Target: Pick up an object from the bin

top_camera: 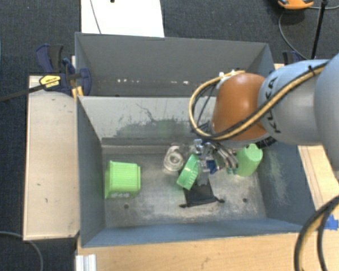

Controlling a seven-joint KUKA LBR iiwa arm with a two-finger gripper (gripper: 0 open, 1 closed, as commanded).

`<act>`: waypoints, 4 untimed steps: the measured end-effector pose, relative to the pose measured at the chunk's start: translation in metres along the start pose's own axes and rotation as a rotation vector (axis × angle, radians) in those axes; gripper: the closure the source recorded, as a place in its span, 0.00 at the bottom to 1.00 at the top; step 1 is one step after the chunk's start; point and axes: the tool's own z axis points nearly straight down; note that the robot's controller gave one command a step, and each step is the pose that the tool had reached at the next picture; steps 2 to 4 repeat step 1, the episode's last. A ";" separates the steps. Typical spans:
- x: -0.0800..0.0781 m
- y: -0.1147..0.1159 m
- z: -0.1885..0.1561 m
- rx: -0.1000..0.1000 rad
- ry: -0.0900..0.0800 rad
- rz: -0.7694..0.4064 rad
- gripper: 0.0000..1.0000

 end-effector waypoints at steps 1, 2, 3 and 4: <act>-0.011 0.013 -0.178 -0.001 0.007 0.019 1.00; -0.011 0.013 -0.178 -0.001 0.007 0.019 1.00; -0.011 0.013 -0.178 -0.001 0.007 0.019 1.00; -0.011 0.013 -0.178 -0.001 0.007 0.019 1.00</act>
Offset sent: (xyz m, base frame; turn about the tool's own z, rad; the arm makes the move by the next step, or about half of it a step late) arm 0.0000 0.0000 0.0000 0.0000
